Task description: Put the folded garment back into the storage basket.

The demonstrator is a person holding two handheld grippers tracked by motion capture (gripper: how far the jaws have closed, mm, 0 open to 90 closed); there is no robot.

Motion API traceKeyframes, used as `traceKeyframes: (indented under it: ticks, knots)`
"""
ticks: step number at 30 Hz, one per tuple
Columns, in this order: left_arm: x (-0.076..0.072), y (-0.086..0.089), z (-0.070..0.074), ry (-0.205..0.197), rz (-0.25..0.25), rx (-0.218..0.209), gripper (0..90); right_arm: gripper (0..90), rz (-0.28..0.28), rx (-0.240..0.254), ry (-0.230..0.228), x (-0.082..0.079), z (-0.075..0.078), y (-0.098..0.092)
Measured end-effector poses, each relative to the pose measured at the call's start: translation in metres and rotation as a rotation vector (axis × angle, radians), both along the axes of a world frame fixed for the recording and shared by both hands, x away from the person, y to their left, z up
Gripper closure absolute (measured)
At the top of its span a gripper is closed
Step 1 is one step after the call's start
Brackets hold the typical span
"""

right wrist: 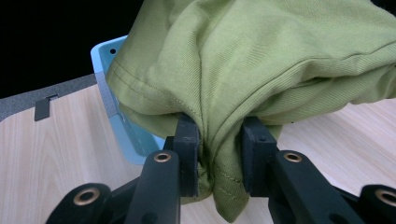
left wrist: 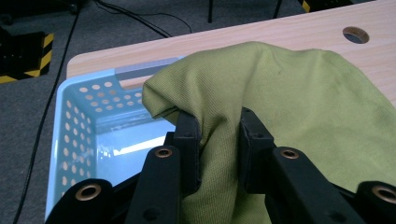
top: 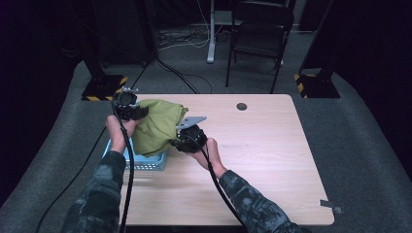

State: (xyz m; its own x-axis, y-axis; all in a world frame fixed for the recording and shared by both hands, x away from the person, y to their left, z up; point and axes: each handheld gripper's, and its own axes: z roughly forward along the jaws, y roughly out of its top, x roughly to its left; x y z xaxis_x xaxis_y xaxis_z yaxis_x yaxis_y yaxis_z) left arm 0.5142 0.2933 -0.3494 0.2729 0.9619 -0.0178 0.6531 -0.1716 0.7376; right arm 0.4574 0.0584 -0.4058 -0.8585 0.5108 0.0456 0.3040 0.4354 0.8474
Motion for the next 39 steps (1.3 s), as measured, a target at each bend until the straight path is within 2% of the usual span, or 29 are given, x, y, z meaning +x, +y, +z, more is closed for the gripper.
traceKeyframes:
  ticks: [39]
  knots:
    - [-0.005,0.034,-0.007,-0.002,0.104,0.029,73.5,71.3,0.052,-0.012,0.013,0.007,-0.006,0.043]
